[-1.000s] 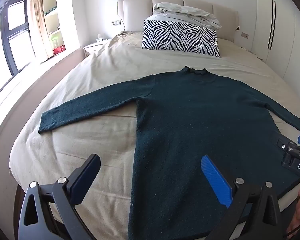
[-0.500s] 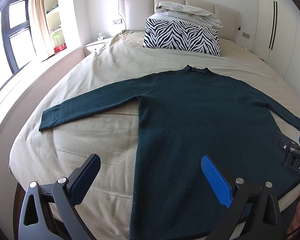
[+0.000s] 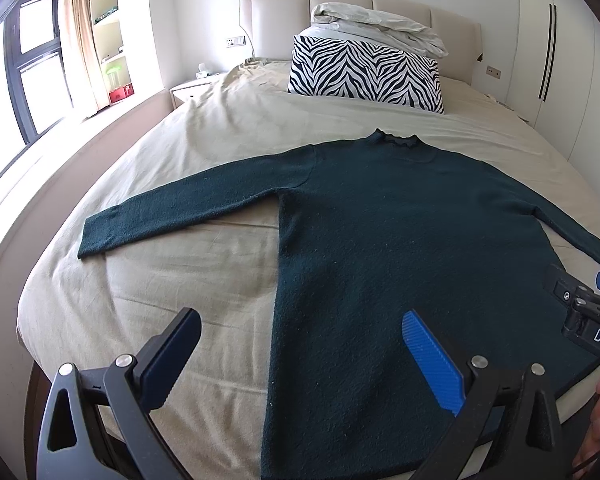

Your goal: Fold small clothes

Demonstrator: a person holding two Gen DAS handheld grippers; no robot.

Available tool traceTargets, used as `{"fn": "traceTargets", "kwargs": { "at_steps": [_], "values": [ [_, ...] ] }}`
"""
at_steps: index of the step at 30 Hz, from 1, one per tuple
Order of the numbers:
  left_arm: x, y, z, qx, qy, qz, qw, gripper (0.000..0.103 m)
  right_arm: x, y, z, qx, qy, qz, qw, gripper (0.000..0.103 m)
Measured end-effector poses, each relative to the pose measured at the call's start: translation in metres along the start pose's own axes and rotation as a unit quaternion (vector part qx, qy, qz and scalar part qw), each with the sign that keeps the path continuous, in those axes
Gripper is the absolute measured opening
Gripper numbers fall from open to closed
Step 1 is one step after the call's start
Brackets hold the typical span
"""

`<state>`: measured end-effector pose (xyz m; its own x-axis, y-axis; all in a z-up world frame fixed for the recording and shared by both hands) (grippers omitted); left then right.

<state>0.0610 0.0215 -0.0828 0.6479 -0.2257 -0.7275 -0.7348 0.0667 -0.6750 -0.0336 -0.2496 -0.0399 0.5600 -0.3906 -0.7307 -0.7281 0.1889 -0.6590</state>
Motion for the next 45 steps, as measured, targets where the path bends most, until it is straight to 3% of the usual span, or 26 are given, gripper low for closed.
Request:
{"fn": "traceTargets", "kwargs": {
  "at_steps": [45],
  "values": [
    [-0.004, 0.006, 0.001, -0.007, 0.002, 0.002, 1.0000, 0.103, -0.005, 0.009, 0.013, -0.007, 0.000, -0.002, 1.000, 0.103]
  ]
}}
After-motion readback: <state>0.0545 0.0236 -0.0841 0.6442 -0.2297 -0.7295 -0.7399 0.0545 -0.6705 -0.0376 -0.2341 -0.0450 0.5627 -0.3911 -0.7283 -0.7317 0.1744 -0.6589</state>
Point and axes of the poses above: each gripper's, at about its wrist camera, not at the fingertips, and x roughly the way its jaws point, z to its left, y to its underside, the point moved 9 cm from there along x, roughly the way its jaws point, and after that the axes turned 12 degrees about y, right-handed, at the moved point
